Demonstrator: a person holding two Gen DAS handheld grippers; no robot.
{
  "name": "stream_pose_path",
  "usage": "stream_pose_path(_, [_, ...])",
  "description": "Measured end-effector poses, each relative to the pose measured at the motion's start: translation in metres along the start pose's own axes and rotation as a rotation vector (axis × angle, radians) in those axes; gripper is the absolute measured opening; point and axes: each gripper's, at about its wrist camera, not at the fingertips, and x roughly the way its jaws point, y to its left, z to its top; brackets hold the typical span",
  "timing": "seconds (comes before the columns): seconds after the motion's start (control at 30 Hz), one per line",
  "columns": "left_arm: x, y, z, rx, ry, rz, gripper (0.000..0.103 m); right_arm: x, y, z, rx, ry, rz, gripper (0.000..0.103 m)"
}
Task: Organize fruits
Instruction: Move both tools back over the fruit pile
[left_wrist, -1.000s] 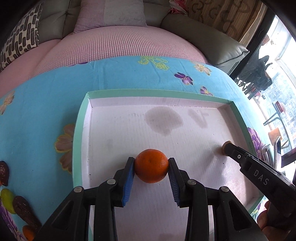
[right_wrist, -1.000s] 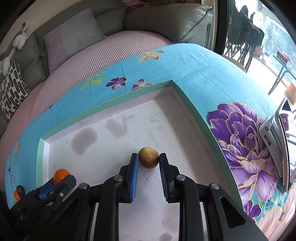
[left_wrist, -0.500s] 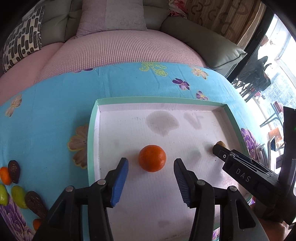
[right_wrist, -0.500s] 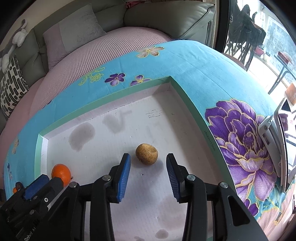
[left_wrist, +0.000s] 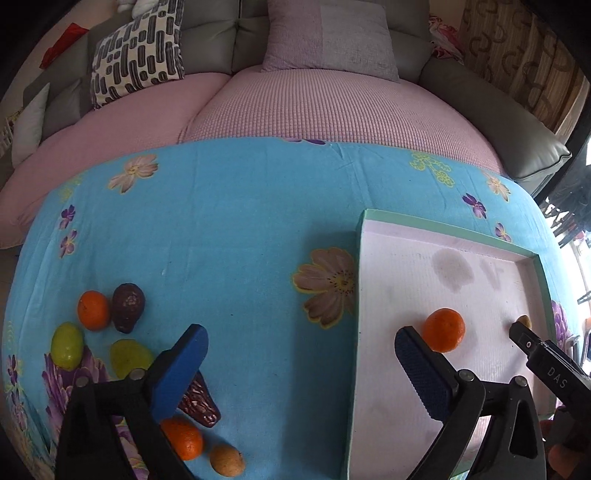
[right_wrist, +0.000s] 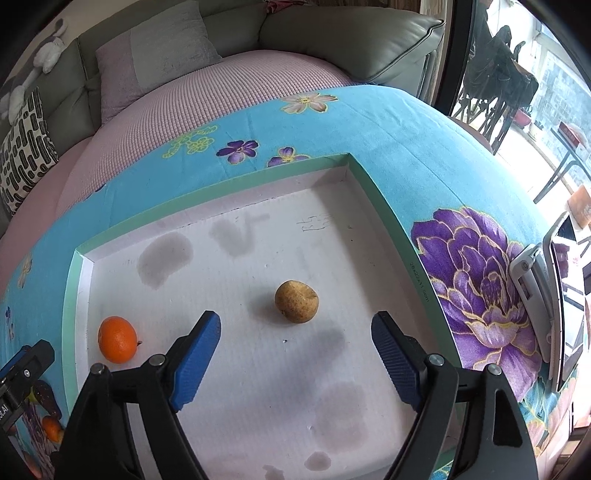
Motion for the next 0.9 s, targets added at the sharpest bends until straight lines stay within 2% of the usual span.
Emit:
stream_pose_path(0.1, [0.002, 0.030, -0.003, -0.050, -0.002, 0.090, 0.103, -0.002, 0.004, -0.001, -0.007, -0.005, 0.014, 0.090])
stream_pose_path(0.2, [-0.001, 0.060, -0.004, -0.111, -0.005, 0.133, 0.103, -0.007, 0.012, -0.001, -0.034, -0.027, 0.002, 0.090])
stream_pose_path(0.47, [-0.030, 0.108, -0.009, -0.187, -0.098, 0.202, 0.103, -0.026, 0.039, -0.003, -0.087, -0.112, 0.035, 0.090])
stream_pose_path(0.63, [-0.049, 0.132, -0.012, -0.223, -0.149, 0.254, 0.103, -0.040, 0.054, -0.002, -0.086, -0.149, 0.095, 0.090])
stream_pose_path(0.77, [-0.064, 0.149, -0.016, -0.230, -0.179, 0.293, 0.103, -0.047, 0.066, -0.003, -0.091, -0.145, 0.091, 0.090])
stream_pose_path(0.9, [-0.074, 0.169, -0.020, -0.255, -0.194, 0.304, 0.103, -0.057, 0.081, -0.005, -0.112, -0.173, 0.193, 0.090])
